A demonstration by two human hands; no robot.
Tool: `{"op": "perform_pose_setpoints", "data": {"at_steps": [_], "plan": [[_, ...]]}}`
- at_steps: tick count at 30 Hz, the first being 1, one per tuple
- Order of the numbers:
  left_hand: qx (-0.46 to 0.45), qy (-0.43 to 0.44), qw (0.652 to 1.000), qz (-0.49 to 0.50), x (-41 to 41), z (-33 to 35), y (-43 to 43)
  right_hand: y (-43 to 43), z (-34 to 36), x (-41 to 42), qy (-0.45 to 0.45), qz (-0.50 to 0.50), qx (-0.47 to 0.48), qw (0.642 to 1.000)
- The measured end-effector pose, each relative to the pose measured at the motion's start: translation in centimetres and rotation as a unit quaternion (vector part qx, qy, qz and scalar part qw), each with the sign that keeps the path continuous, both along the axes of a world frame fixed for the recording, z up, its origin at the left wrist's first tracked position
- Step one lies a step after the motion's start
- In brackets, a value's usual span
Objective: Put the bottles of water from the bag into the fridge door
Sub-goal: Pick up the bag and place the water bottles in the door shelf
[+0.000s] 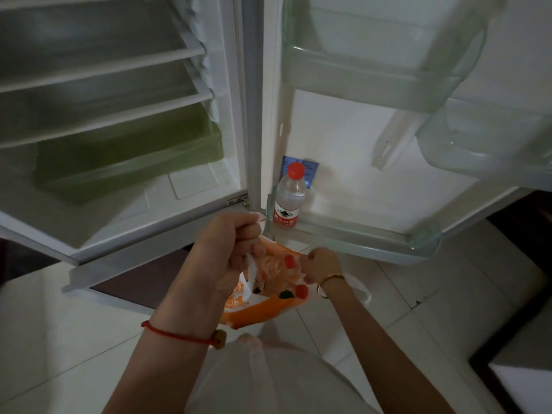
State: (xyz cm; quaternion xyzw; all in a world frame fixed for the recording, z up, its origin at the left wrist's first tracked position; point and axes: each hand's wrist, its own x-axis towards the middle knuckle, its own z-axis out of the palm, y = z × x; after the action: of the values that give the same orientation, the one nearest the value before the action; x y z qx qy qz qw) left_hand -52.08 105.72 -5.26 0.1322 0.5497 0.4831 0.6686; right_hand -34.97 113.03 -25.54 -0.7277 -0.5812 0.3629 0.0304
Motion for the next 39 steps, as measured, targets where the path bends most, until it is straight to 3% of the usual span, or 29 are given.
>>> {"op": "perform_pose_setpoints", "data": {"at_steps": [4, 10, 14, 20, 22, 30, 36, 39], "plan": [[0.009, 0.003, 1.000, -0.009, 0.0, 0.3, -0.5, -1.1, -2.4, -1.1, 0.054, -0.039, -0.102, 0.993], [0.012, -0.013, 1.000, -0.010, -0.1, 0.6, -1.4, -2.1, -3.9, -2.2, 0.213, -0.163, -0.108, 0.957], [0.005, -0.019, 1.000, 0.019, -0.4, 0.9, -1.8, -2.9, -3.9, -2.9, 0.175, -0.197, -0.029, 0.964], [0.016, -0.044, 0.999, 0.023, -2.0, 1.2, -2.3, -4.6, -1.4, -3.4, 0.045, -0.070, 0.042, 0.996], [0.024, -0.047, 0.998, 0.022, -2.1, 1.3, -2.4, -5.0, -0.2, -3.4, 0.059, -0.063, 0.078, 0.993], [0.032, -0.050, 0.998, 0.003, -0.5, 1.8, -1.8, -5.8, 7.6, -1.4, 0.074, 0.007, 0.279, 0.958], [0.036, -0.043, 0.998, 0.006, -0.4, 1.7, -1.3, -5.1, 13.2, 2.3, 0.068, -0.038, 0.375, 0.924], [0.037, -0.038, 0.999, 0.004, -0.7, 1.4, -1.2, -4.4, 15.7, 3.8, 0.094, -0.073, 0.454, 0.883]]}}
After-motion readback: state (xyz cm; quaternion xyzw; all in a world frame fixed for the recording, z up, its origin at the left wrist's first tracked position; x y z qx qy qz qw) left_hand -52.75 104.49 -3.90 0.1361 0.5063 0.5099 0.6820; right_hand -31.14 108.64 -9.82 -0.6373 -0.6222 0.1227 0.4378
